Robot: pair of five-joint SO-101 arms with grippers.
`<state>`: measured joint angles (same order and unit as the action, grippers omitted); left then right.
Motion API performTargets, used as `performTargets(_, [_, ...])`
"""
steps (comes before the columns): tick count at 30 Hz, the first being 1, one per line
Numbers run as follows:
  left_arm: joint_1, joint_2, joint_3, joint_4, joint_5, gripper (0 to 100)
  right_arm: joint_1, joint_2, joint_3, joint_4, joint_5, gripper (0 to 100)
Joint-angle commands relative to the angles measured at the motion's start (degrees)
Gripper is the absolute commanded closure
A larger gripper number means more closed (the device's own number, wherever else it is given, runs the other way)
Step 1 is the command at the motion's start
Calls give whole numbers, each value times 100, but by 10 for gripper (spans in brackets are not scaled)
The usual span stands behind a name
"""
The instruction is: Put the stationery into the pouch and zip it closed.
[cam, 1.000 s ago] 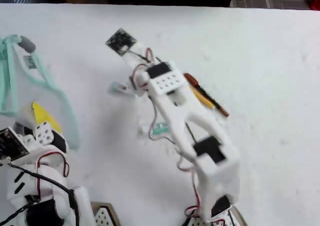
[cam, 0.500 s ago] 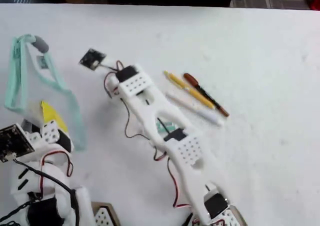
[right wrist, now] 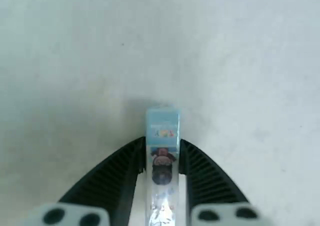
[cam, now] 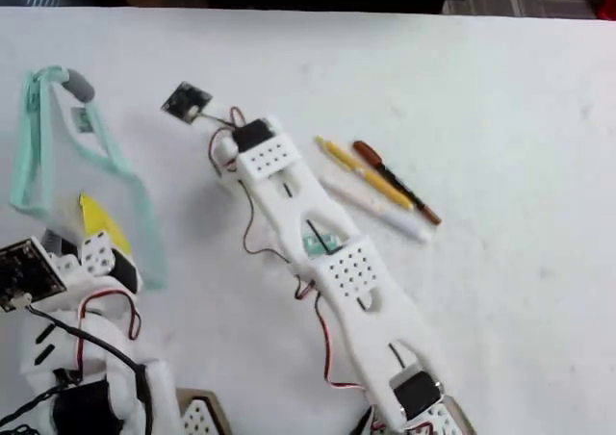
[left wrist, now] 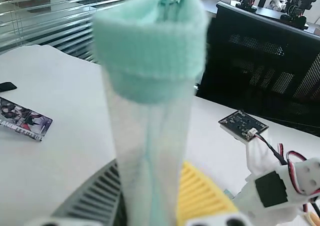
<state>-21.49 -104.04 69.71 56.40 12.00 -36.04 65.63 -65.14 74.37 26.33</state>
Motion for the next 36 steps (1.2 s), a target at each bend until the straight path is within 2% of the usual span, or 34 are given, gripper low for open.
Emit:
performTargets(1, [505,-66,-62,-79,53,976,136,-84,-1037,708,79,984])
performTargets(6, [1692,-66,-79,-123,53,976,567,-374,-3086,2237,79,981])
performTargets(7, [1895,-66,-97,-123,53,976,637,-488,-3103,2431,97,981])
performTargets(13, [2571,-66,-62,-290,-123,976,1314,-1789,-2022,2448,53,981])
performTargets(18, [3407,-66,0,-308,-316,977,1754,-3152,-1503,2448,-695,981])
performTargets(20, [3679,-66,211,-545,-325,977,1859,-3776,-1152,2448,-809,981])
performTargets(25, [3679,-66,818,-1231,-325,977,1921,-5631,229,2448,-818,981])
performTargets(30, [3257,-66,589,-1055,-325,977,1903,-7503,1697,2413,-818,981])
performTargets(36, [3240,-66,633,-976,-325,977,1912,-9191,3165,2404,-809,981])
